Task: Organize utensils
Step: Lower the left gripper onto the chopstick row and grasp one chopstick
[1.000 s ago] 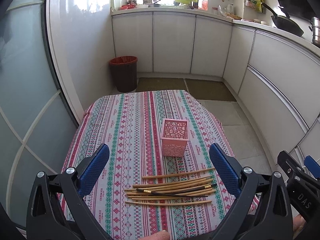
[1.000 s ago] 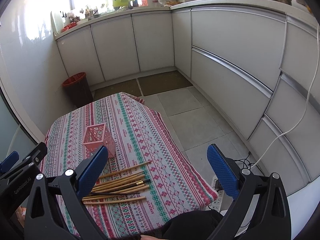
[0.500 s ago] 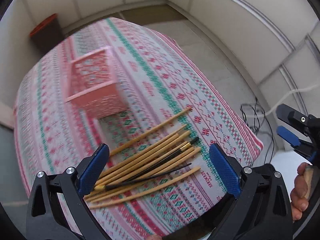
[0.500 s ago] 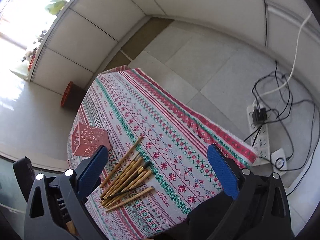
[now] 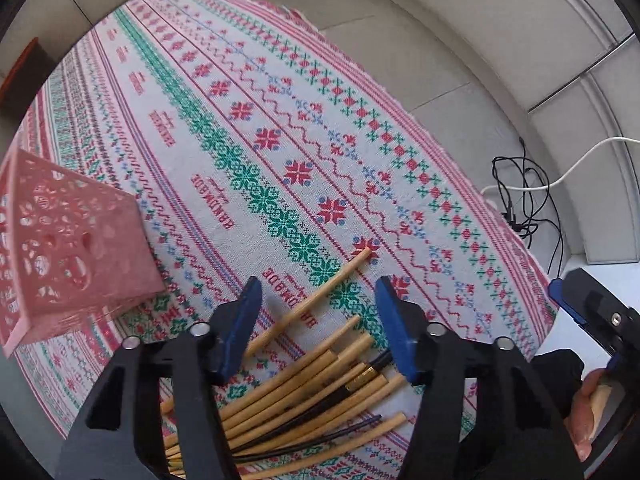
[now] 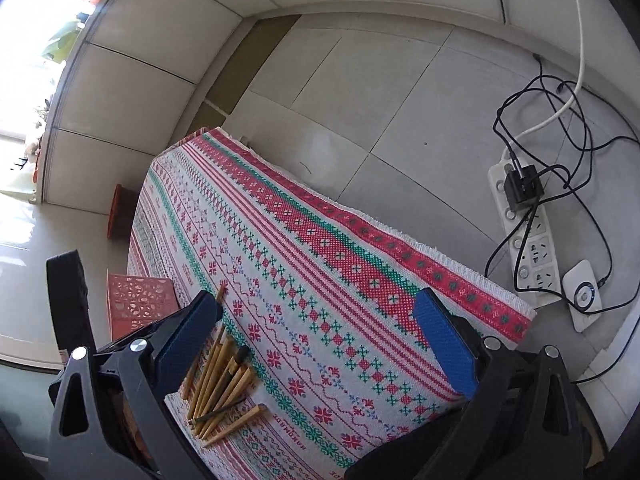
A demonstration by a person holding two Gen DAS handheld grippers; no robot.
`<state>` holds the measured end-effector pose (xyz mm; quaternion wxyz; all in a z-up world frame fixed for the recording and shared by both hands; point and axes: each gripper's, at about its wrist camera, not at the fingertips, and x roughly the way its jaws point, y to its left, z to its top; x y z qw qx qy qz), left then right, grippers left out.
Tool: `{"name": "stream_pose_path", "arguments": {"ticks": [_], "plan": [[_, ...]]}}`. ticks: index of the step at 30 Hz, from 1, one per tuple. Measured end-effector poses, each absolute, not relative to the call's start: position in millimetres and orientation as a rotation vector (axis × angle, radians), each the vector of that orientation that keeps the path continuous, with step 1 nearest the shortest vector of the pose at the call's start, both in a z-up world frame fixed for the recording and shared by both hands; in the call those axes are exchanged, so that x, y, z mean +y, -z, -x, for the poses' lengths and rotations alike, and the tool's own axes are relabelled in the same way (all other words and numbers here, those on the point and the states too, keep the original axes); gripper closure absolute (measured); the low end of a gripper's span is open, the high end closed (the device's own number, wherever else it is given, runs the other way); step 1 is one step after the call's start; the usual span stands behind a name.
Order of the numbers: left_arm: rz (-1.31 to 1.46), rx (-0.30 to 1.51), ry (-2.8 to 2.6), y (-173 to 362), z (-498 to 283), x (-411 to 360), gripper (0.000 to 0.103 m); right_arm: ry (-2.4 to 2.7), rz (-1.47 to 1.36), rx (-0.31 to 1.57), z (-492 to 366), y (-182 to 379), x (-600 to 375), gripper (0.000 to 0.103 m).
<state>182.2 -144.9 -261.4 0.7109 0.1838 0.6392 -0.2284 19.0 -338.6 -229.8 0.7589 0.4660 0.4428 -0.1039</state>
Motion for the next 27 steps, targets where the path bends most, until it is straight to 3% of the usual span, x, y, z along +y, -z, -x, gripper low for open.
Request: {"name": "stream_pose_path", "arguments": {"ticks": [3,6,15,20,27], "plan": [[-0.427,1.402,0.51,265,-185,-145,0.063,0.221,-1.001,0.974,-23,232,-338,0.007],[-0.458,1.374,0.492,264,-186,-139,0.085,0.228,-0.978,0.976,-23,229,-335,0.007],[-0.421,1.173,0.506,232,-173,-74,0.09,0.275,-0.721,1.025,-34,212,-306,0.007],[-0.338,1.053,0.537,191,-139,-38,0.091,0.28,-0.727,1.13,-34,221,-273,0.007],[-0.2,0.803,0.509,130,-80,22,0.093,0.318,-0.672,1.256,-32,227,-207,0.023]]}}
